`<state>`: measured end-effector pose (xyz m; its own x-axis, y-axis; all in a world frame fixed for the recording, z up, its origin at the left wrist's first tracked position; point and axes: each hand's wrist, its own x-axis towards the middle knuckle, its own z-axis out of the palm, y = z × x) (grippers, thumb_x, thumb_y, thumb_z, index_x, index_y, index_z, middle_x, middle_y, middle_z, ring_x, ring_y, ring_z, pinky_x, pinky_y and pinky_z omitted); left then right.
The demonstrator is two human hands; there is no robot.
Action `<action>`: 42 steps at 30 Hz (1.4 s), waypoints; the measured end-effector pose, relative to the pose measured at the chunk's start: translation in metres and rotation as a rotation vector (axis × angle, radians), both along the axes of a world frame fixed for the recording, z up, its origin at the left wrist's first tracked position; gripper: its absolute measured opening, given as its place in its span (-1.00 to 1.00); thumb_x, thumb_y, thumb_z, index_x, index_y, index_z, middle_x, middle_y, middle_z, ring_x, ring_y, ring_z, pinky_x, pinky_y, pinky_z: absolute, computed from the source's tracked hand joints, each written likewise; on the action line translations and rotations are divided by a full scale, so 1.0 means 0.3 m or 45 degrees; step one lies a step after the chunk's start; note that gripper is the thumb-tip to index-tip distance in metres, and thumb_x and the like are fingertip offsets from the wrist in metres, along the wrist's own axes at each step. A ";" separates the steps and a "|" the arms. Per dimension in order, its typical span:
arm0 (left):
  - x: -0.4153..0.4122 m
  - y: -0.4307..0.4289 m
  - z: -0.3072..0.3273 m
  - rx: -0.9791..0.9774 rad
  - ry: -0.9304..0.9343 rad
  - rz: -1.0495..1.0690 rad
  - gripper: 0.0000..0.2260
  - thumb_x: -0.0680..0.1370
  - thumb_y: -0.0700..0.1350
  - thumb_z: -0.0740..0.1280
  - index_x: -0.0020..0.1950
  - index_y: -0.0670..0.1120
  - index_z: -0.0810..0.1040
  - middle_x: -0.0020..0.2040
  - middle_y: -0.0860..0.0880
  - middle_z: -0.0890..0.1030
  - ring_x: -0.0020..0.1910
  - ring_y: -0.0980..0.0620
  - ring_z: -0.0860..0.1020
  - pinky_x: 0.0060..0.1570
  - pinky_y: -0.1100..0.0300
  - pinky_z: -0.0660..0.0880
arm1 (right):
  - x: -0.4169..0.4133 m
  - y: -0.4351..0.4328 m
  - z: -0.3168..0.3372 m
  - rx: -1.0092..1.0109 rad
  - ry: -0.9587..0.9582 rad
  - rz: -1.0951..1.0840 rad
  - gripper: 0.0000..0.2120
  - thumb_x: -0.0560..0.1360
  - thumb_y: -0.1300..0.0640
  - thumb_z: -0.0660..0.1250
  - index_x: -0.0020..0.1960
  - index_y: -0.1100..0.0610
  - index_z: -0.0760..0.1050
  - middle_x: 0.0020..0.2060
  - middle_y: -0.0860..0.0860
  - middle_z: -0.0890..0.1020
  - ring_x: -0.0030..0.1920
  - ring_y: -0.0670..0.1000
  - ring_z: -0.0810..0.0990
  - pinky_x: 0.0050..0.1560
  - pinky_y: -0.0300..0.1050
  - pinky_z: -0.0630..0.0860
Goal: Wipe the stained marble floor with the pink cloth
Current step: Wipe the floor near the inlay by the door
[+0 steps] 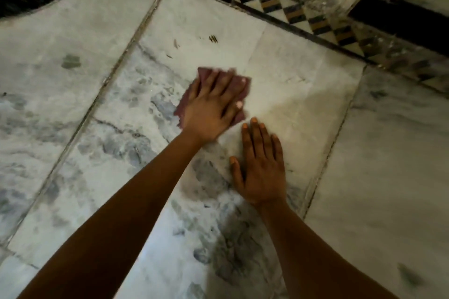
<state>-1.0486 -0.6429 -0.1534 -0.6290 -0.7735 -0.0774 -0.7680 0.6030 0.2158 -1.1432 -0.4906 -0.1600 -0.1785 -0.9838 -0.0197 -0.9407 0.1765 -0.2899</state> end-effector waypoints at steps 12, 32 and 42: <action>-0.057 -0.168 0.001 0.033 -0.124 0.298 -0.52 0.61 0.11 -0.06 0.53 0.11 0.02 0.56 -0.02 0.03 0.52 -0.14 -0.02 0.44 -0.18 -0.08 | 0.000 0.005 0.000 0.012 -0.021 0.008 -0.38 0.53 -0.10 0.03 0.48 0.25 0.20 0.48 0.19 0.22 0.49 0.14 0.17 0.46 0.12 0.07; -0.053 -0.479 0.019 0.080 -0.072 0.640 -0.50 0.61 0.12 -0.05 0.54 0.06 0.00 0.56 -0.06 0.01 0.52 -0.17 -0.06 0.45 -0.15 -0.09 | -0.001 0.003 -0.003 0.057 0.010 0.008 -0.37 0.53 -0.10 0.02 0.51 0.21 0.12 0.49 0.16 0.18 0.50 0.11 0.13 0.45 0.09 0.07; 0.235 -0.047 -0.007 -0.105 -0.082 -0.471 -0.54 0.61 0.11 -0.02 0.51 0.05 0.16 0.52 -0.04 0.17 0.51 -0.09 0.11 0.44 -0.07 0.09 | -0.001 0.003 0.000 -0.015 -0.028 0.006 -0.38 0.52 -0.09 0.07 0.49 0.21 0.18 0.49 0.16 0.19 0.51 0.09 0.12 0.46 0.11 0.09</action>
